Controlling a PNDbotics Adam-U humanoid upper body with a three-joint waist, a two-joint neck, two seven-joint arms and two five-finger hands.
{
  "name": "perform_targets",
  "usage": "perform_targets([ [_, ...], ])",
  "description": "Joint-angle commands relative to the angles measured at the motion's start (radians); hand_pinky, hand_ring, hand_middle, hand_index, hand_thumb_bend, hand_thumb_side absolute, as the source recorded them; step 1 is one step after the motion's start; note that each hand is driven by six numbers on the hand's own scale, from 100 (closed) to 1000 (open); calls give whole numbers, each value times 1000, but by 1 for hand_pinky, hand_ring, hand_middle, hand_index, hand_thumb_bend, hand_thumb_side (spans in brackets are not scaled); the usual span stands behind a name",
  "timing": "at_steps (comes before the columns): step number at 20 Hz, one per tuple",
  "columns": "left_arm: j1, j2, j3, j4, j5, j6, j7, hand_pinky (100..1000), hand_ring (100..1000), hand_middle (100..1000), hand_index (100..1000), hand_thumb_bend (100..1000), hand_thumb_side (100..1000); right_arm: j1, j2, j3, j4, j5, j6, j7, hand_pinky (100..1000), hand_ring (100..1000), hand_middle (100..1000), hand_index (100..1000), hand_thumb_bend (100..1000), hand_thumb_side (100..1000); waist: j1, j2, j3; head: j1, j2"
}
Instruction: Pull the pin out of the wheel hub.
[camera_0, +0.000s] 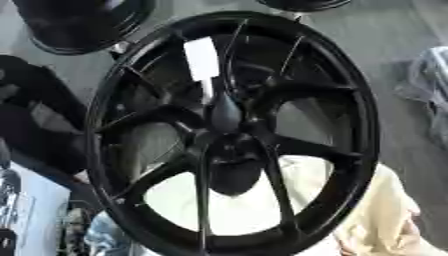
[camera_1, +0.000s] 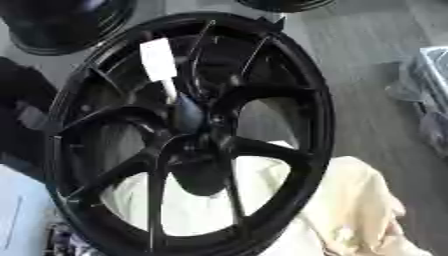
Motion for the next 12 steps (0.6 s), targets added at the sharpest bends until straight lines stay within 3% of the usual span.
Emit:
perform_targets([
  [1, -10, 31, 2, -11, -5, 3, -1, 624, 676, 664, 718, 113, 796, -3, -17, -8, -24, 2, 0, -3, 1000, 929, 870, 870, 100, 544, -4, -13, 0, -5, -18],
  [12, -20, 35, 3, -14, -6, 4, -3, 625, 678, 665, 715, 111, 790, 0, -15, -10, -24, 9, 4, -9, 1000, 927, 866, 869, 100, 543, -4, -12, 0, -19, -16],
])
